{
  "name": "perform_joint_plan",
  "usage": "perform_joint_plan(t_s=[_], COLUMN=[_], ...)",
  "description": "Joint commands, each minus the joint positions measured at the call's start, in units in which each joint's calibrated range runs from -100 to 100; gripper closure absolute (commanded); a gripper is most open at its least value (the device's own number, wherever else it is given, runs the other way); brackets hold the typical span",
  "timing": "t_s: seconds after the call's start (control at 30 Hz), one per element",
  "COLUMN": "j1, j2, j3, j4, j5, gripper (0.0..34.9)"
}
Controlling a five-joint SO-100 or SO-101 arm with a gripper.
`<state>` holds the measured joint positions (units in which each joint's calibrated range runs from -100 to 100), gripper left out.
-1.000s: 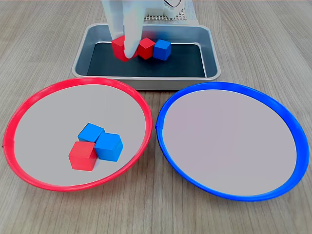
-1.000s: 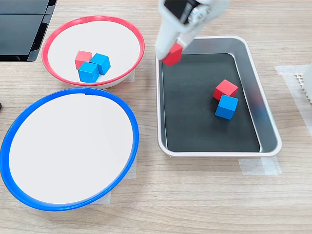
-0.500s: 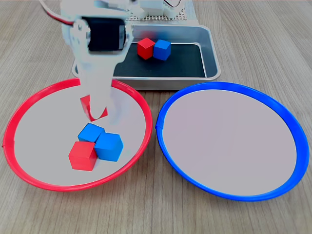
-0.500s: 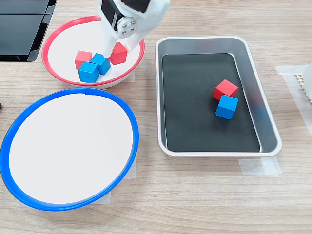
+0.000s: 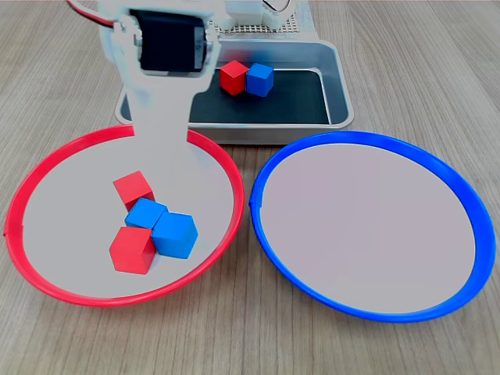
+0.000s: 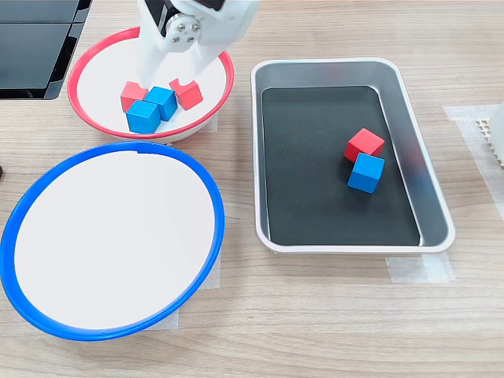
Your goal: Resolve any anomalies and move all blocks to matching dishes
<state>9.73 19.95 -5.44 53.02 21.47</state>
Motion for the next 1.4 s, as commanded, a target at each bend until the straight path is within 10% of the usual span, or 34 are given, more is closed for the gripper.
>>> perform_joint_plan(t_s=[0.0, 0.47, 0.9, 1.37], j1=[-1.9, -1.6, -2.2, -8.7], j2=[-1.7, 10.5, 14.6, -6.9], j3=[-5.3, -11.6, -16.6, -13.0], j4=[1.5, -4.4, -3.4, 3.2], j5=[-5.7, -12.7, -11.7, -14.0], gripper=[20.7, 18.9, 34.2, 34.7])
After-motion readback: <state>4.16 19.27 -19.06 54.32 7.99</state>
